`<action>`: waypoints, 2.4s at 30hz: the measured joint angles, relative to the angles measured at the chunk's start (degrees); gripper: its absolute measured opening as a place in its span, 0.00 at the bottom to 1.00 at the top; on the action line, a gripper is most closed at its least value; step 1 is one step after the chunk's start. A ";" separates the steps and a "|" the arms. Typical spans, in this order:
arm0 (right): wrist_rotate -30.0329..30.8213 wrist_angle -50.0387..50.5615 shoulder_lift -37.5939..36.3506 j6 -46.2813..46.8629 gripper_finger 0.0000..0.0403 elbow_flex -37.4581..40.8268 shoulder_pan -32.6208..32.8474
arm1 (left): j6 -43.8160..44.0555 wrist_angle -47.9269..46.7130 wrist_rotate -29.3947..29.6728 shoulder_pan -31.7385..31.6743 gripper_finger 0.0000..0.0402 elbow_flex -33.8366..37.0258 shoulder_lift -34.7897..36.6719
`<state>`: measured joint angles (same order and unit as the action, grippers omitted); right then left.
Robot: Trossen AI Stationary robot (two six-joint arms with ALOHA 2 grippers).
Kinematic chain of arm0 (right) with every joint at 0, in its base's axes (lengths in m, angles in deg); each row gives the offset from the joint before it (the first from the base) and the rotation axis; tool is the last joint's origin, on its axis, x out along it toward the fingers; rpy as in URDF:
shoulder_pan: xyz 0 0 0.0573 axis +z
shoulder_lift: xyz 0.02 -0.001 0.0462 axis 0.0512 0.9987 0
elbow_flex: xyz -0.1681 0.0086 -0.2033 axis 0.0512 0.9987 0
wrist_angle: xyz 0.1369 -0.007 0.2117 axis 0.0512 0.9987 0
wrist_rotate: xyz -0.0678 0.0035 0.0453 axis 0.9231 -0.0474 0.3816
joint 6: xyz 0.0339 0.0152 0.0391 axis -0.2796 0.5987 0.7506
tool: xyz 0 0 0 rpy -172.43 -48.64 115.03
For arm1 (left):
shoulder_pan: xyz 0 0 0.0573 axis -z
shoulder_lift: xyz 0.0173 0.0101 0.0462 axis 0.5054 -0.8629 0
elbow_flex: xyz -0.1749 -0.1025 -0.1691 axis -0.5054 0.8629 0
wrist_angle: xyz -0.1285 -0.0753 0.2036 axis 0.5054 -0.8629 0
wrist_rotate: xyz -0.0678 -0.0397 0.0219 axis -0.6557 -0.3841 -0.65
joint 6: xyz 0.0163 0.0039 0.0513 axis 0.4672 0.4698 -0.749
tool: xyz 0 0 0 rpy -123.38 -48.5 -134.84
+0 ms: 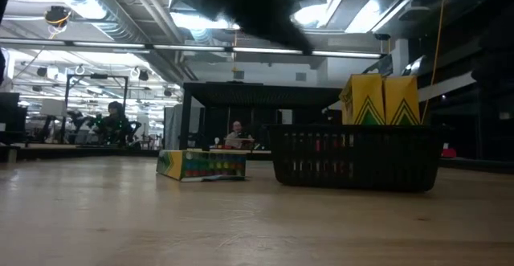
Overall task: Pick & Place Office Desk Supplies
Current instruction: Put the crayon box into the black bin
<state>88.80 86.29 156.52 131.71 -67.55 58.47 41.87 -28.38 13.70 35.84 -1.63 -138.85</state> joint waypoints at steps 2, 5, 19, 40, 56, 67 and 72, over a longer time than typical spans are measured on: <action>0.01 -0.03 0.00 0.01 0.33 -0.02 -0.01 | 1.54 -0.34 -2.33 0.00 0.25 2.95 0.19; 0.26 -0.03 0.00 -0.16 0.33 -0.02 -0.11 | 2.26 2.05 -2.64 0.04 0.25 6.84 -0.83; 0.00 0.13 0.00 -0.01 0.33 0.00 -0.11 | 14.40 0.24 3.56 1.37 0.25 13.92 0.18; 0.26 0.15 0.28 0.03 0.33 0.00 -0.24 | 24.50 -7.20 34.00 15.93 0.25 20.40 0.89; 0.45 0.17 0.33 -0.01 0.33 0.00 -0.37 | 32.83 -14.65 36.15 19.43 0.25 24.13 7.28; 0.44 0.15 0.33 0.01 0.33 0.00 -0.65 | 26.96 -1.85 34.67 17.42 0.15 29.86 7.28; 0.45 0.17 0.33 -0.01 0.33 0.00 -1.08 | 26.05 -1.88 34.52 17.26 0.02 29.84 7.28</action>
<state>89.26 86.46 156.85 131.70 -67.55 57.38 67.92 -30.26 48.22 53.10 28.22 -131.56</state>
